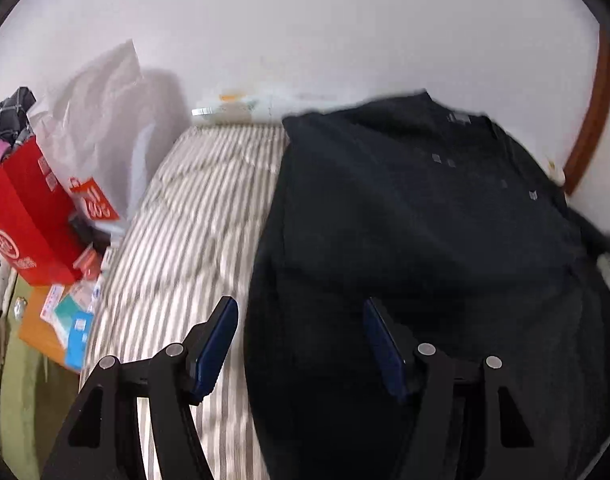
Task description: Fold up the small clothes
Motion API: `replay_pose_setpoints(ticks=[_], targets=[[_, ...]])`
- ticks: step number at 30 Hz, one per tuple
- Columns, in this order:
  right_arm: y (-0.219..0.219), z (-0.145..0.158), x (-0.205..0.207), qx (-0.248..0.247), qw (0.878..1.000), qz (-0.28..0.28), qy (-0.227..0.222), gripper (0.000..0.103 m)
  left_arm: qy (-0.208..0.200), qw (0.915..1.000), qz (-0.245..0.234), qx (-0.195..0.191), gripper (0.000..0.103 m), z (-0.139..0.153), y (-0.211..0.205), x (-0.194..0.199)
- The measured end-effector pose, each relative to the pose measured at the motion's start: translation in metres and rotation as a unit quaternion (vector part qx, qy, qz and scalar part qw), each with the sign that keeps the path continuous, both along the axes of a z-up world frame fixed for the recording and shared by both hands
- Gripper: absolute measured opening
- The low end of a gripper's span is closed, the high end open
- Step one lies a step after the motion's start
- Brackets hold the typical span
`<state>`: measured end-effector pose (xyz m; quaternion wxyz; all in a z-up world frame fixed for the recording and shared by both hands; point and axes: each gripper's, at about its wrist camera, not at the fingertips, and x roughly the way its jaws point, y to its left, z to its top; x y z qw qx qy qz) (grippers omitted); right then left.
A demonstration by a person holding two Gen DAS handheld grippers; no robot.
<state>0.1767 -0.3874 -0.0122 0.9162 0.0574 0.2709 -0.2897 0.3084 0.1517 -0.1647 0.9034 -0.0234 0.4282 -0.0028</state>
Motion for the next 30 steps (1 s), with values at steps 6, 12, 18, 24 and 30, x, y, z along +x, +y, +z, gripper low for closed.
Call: replay_pose_setpoints(ticks=[6, 12, 18, 24, 30], targets=[[0.104, 0.039, 0.054, -0.054, 0.993, 0.106, -0.021, 0.007, 0.024, 0.9996, -0.007, -0.014, 0.063, -0.004, 0.006, -0.039], [0.216, 0.028, 0.114, -0.061, 0.976, 0.208, -0.03, 0.008, 0.007, 0.9993, 0.007, -0.035, 0.063, 0.001, 0.02, -0.064], [0.311, -0.039, 0.179, -0.069, 0.955, 0.285, 0.037, 0.008, -0.006, 0.9991, 0.017, -0.039, 0.063, 0.0, 0.027, -0.073], [0.337, -0.11, 0.202, -0.068, 0.949, 0.295, 0.089, 0.009, 0.006, 0.9992, 0.016, -0.035, 0.063, -0.007, 0.029, -0.073], [0.316, -0.119, 0.187, -0.029, 0.933, 0.328, 0.143, 0.075, 0.016, 0.9987, 0.013, -0.047, 0.063, -0.006, 0.022, -0.069]])
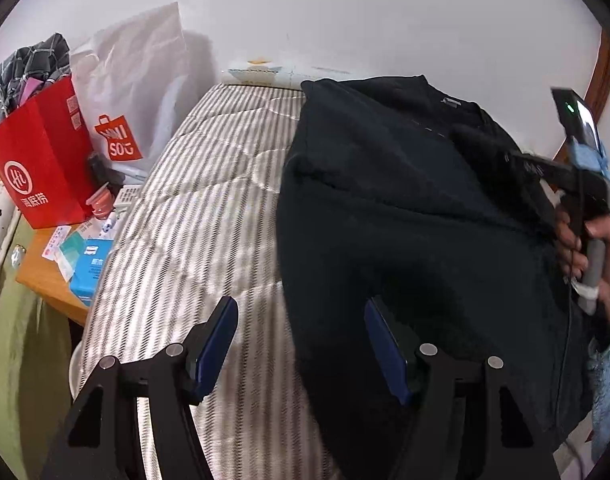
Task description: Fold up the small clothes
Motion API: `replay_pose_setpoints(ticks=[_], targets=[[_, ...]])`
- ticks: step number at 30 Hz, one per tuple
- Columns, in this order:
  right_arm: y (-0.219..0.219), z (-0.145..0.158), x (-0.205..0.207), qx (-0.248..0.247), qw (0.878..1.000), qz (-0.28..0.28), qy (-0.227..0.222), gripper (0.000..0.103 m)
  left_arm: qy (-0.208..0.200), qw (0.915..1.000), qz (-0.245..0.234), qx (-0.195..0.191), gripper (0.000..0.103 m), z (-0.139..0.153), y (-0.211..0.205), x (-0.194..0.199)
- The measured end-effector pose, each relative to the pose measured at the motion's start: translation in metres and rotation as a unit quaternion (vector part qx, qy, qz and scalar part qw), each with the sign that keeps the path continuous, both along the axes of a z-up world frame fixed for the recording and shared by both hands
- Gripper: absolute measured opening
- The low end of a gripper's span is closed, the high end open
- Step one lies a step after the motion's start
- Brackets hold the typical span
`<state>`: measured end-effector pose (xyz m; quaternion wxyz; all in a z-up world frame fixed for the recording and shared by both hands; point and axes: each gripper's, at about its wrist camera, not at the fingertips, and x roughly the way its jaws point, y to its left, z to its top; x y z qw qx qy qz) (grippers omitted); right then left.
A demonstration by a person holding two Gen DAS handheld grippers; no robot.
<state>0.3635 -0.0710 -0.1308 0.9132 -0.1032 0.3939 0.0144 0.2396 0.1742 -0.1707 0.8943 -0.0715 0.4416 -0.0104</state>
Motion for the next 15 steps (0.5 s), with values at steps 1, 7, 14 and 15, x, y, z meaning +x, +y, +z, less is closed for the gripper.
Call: replay_pose_setpoints(ticks=[1, 7, 14, 15], targets=[[-0.005, 0.002, -0.007, 0.001, 1.0, 0.009, 0.003, 0.075, -0.001, 1.0, -0.002, -0.003, 0.063, 0.002, -0.004, 0.001], [-0.043, 0.035, -0.08, 0.017, 0.999, 0.028, -0.026, 0.076, -0.01, 0.999, -0.042, 0.015, 0.063, 0.023, -0.05, 0.014], [-0.161, 0.046, -0.141, 0.041, 0.994, -0.081, -0.06, 0.064, -0.033, 0.9921, -0.111, 0.047, 0.063, 0.049, -0.14, 0.041], [-0.181, 0.042, -0.145, 0.046, 0.991, -0.109, -0.056, 0.053, -0.035, 0.991, -0.12, 0.046, 0.063, 0.052, -0.156, 0.047]])
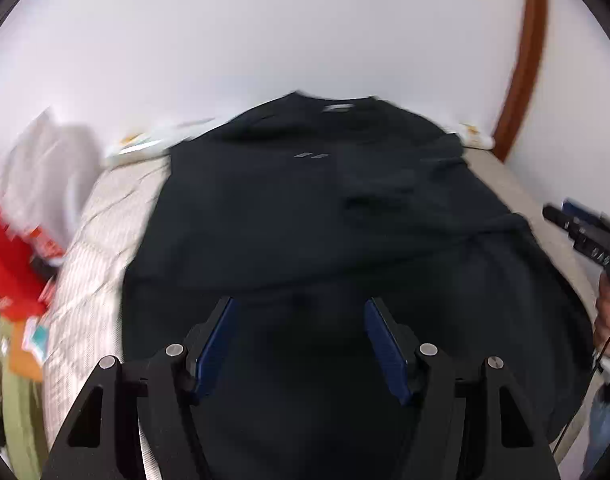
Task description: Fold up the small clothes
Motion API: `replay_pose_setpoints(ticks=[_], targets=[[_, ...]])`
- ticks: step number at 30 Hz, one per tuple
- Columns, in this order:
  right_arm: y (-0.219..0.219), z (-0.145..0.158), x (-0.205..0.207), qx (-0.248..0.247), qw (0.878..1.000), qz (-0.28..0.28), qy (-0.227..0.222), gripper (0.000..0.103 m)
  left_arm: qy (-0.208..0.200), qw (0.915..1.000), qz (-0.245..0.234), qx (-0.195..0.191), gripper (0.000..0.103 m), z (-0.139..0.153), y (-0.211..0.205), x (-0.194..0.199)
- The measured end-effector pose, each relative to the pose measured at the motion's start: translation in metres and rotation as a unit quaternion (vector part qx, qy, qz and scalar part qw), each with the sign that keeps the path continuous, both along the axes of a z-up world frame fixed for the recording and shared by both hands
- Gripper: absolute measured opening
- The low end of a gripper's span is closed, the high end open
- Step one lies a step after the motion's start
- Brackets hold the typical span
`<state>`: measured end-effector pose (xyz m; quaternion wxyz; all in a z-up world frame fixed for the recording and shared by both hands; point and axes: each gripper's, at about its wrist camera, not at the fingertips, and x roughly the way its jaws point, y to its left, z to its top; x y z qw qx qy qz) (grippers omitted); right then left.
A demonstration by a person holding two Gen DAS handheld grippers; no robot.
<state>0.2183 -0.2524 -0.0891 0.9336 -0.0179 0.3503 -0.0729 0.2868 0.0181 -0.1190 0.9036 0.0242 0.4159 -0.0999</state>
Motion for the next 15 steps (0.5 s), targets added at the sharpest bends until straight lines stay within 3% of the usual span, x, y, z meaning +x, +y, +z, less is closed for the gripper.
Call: replay_pose_setpoints(ticks=[1, 2, 4, 10, 15], targets=[[-0.019, -0.007, -0.003, 0.009, 1.0, -0.024, 0.009, 0.024, 0.0, 1.0, -0.008, 0.0, 0.063, 0.001, -0.012, 0.005], [-0.041, -0.018, -0.004, 0.025, 0.998, -0.047, 0.034, 0.005, -0.002, 0.9998, -0.019, -0.001, 0.063, 0.002, -0.026, 0.01], [-0.063, -0.036, -0.005, 0.044, 0.995, -0.066, 0.067, 0.005, -0.007, 0.9994, -0.034, 0.003, 0.063, 0.001, -0.054, 0.023], [-0.07, -0.063, -0.016, 0.061, 0.995, -0.037, 0.07, 0.005, -0.013, 0.9968, -0.075, 0.024, 0.063, -0.014, -0.131, 0.058], [-0.073, -0.077, -0.009, 0.061, 0.994, -0.044, 0.076, 0.007, 0.013, 0.9965, -0.075, 0.033, 0.063, -0.039, -0.164, 0.09]])
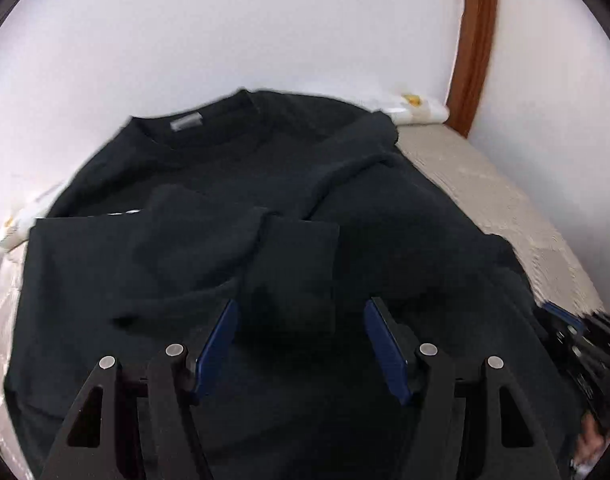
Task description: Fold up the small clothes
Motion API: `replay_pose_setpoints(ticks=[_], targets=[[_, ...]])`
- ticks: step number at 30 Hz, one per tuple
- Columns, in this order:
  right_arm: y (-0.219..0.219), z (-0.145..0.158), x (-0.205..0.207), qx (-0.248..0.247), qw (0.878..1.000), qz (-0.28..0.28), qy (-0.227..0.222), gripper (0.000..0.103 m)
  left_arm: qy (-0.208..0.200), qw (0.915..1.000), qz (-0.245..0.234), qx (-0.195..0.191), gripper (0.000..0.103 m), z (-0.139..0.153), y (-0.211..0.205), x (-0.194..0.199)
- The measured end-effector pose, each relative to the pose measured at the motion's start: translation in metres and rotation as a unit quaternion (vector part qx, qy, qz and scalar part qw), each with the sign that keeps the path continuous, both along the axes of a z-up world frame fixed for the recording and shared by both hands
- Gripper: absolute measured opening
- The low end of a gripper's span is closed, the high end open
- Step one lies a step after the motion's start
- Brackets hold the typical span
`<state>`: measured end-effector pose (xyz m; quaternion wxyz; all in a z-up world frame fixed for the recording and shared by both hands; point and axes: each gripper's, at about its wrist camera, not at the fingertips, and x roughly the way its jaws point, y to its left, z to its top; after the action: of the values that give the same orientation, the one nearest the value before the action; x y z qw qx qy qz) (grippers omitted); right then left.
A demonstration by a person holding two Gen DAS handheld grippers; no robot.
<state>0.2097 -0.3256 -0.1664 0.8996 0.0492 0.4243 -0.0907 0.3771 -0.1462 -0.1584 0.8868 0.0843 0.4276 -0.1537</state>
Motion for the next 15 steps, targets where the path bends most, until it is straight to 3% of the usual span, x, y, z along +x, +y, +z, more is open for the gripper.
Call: replay_pose_setpoints(ticks=[2, 9, 11, 12, 13, 15], targets=[[-0.004, -0.006, -0.001, 0.003, 1.0, -0.008, 0.0, 0.011, 0.007, 0.9999, 0.01, 0.011, 0.063, -0.013, -0.008, 0.012], [-0.014, -0.015, -0.001, 0.031, 0.999, -0.02, 0.006, 0.013, -0.025, 0.9974, 0.021, 0.064, 0.064, -0.029, -0.029, 0.023], [-0.013, -0.016, -0.001, 0.027, 0.999, -0.021, 0.007, 0.013, -0.03, 0.9972, 0.031, 0.061, 0.05, -0.029, -0.03, 0.026], [-0.011, -0.017, 0.0, 0.022, 0.999, -0.022, 0.008, 0.013, -0.036, 0.9966, 0.037, 0.064, 0.033, -0.028, -0.03, 0.026], [-0.01, -0.017, 0.0, 0.017, 1.0, -0.022, 0.009, 0.013, -0.038, 0.9965, 0.035, 0.066, 0.023, -0.027, -0.03, 0.027], [-0.007, -0.017, 0.0, 0.008, 1.0, -0.021, 0.011, 0.013, -0.034, 0.9975, 0.031, 0.054, 0.016, -0.022, -0.026, 0.028]])
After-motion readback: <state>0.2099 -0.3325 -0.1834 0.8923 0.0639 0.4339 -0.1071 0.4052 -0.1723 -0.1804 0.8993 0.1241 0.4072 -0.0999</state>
